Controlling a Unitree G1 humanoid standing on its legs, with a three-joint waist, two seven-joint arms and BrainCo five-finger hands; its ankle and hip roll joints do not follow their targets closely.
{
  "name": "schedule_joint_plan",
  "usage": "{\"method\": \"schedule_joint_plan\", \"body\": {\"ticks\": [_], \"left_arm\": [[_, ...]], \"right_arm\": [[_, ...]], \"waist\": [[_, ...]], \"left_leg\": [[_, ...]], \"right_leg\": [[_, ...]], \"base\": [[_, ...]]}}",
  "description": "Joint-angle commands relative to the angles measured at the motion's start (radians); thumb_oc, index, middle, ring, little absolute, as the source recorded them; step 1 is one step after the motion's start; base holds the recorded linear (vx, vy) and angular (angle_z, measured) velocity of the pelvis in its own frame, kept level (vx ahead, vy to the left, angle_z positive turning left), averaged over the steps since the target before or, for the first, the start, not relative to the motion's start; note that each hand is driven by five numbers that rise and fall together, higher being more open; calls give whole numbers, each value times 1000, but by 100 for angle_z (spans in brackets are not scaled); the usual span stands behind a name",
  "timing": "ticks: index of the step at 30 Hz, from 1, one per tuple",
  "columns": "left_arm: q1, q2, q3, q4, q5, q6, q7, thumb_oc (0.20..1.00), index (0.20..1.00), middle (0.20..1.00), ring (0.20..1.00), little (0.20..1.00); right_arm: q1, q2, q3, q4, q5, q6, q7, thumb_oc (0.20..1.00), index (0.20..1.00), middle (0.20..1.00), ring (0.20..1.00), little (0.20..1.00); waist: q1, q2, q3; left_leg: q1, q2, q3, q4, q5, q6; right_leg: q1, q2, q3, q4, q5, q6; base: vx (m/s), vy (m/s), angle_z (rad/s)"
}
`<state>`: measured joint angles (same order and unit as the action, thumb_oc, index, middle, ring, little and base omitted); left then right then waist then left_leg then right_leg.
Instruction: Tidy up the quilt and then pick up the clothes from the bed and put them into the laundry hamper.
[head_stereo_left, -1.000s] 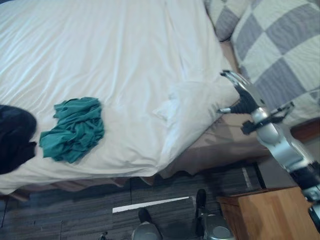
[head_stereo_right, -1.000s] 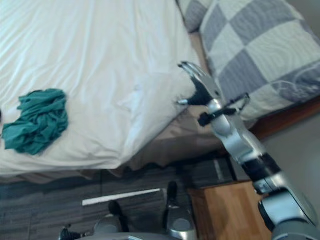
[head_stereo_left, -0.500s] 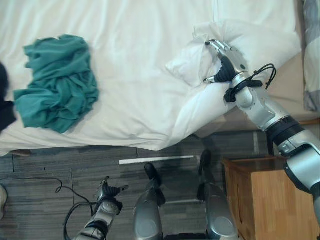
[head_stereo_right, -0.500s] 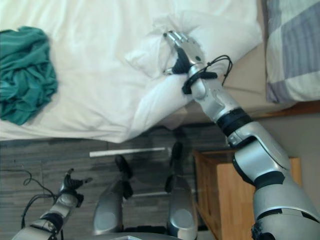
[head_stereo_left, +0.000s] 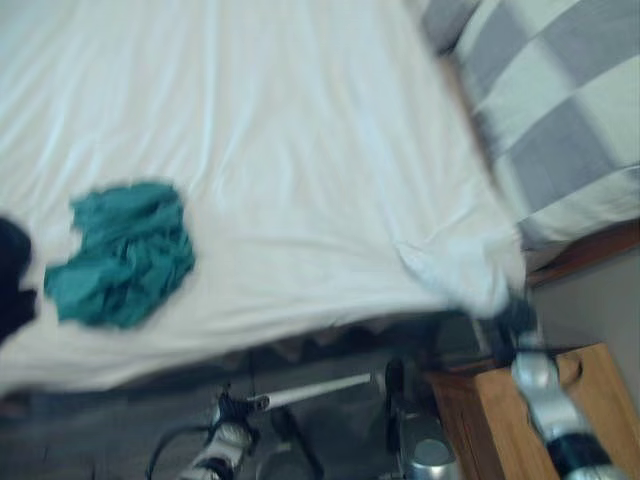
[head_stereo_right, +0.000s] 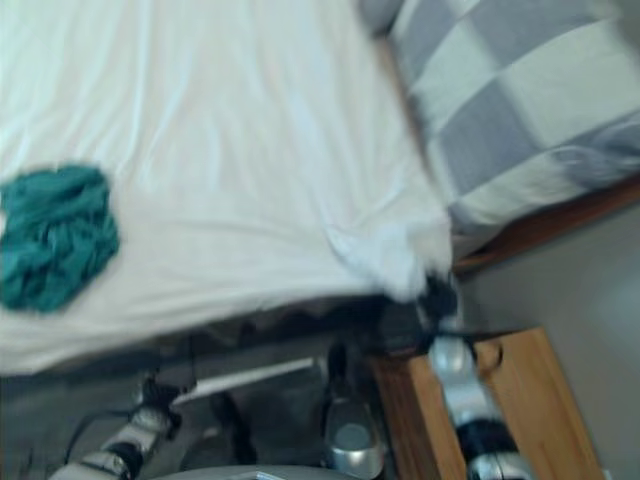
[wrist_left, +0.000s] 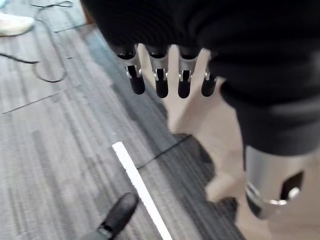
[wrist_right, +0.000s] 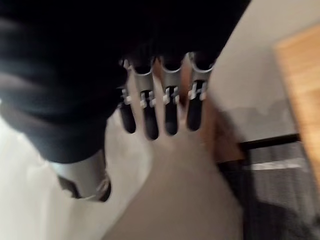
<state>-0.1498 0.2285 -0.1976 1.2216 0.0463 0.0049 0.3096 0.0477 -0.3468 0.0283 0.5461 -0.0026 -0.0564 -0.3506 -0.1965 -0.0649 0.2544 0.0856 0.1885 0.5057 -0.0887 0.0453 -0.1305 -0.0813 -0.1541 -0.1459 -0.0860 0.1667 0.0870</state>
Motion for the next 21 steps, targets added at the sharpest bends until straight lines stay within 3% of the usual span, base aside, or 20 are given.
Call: {"method": "schedule_joint_plan", "body": {"ticks": [1, 5, 6, 7, 12, 13, 15, 18, 21], "left_arm": [[-37, 24, 17, 42, -21, -2, -13, 1000, 1000, 1000, 1000, 1000], [-18, 48, 13, 37, -44, 5, -31, 1000, 1000, 1000, 1000, 1000], [-12, 62, 20, 34, -46, 4, -36, 1000, 1000, 1000, 1000, 1000], [1, 86, 33, 22, -51, -2, -44, 1000, 1000, 1000, 1000, 1000], [43, 84, 37, 5, -35, -20, -51, 1000, 1000, 1000, 1000, 1000], [63, 80, 22, 5, -19, -26, -55, 1000, 1000, 1000, 1000, 1000], [58, 83, 16, 6, -16, -25, -55, 1000, 1000, 1000, 1000, 1000], [51, 90, 1, 5, -31, -27, -48, 1000, 1000, 1000, 1000, 1000], [43, 92, -9, 1, -41, -32, -40, 1000, 1000, 1000, 1000, 1000]], "right_arm": [[-9, -7, -49, 41, 158, -27, -31, 1000, 1000, 1000, 1000, 1000], [-32, -18, -158, 226, 360, -36, -74, 1000, 1000, 1000, 1000, 1000], [-46, -46, -174, 235, 374, -33, -74, 862, 862, 862, 862, 862], [-49, -102, -211, 140, 355, -39, -83, 200, 200, 200, 200, 200], [-120, -186, -248, -79, 263, -97, -138, 200, 200, 200, 200, 200], [-245, -211, -180, -190, 251, -138, -129, 200, 200, 200, 200, 200], [-301, -212, -130, -232, 241, -145, -116, 200, 200, 200, 200, 200], [-463, -179, 0, -228, 222, -136, -112, 200, 200, 200, 200, 200], [-530, -142, 62, -177, 222, -125, -113, 200, 200, 200, 200, 200]], "waist": [[-29, 2, -45], [-17, -2, -65], [-14, -4, -63], [-11, -12, -48], [22, -10, -5], [57, -5, 53], [70, -4, 75], [109, 2, 140], [120, 6, 168]], "left_leg": [[-15, 89, -42, 24, 35, -31], [-7, 89, -47, 20, 30, -33], [-8, 88, -47, 20, 33, -33], [-1, 87, -48, 26, 24, -33], [-24, 93, -66, 55, 20, -31], [-58, 102, -85, 91, 15, -35], [-75, 106, -92, 118, 10, -35], [-144, 123, -110, 190, 4, -38], [-171, 130, -117, 216, -5, -40]], "right_leg": [[9, -47, 12, 49, -143, 86], [30, -52, -5, 47, -143, 92], [26, -50, -2, 49, -140, 91], [31, -52, 1, 55, -147, 94], [21, -55, 0, 68, -154, 88], [2, -58, 3, 95, -163, 84], [-11, -59, 9, 111, -166, 79], [-66, -66, 15, 170, -171, 69], [-98, -70, 15, 210, -183, 68]], "base": [[138, 56, -31], [56, 32, -15], [3, 39, 1], [0, 0, 0], [-44, -10, 6], [-166, -48, 11], [-143, -54, 12], [-150, -60, 21], [-98, -16, 12]]}}
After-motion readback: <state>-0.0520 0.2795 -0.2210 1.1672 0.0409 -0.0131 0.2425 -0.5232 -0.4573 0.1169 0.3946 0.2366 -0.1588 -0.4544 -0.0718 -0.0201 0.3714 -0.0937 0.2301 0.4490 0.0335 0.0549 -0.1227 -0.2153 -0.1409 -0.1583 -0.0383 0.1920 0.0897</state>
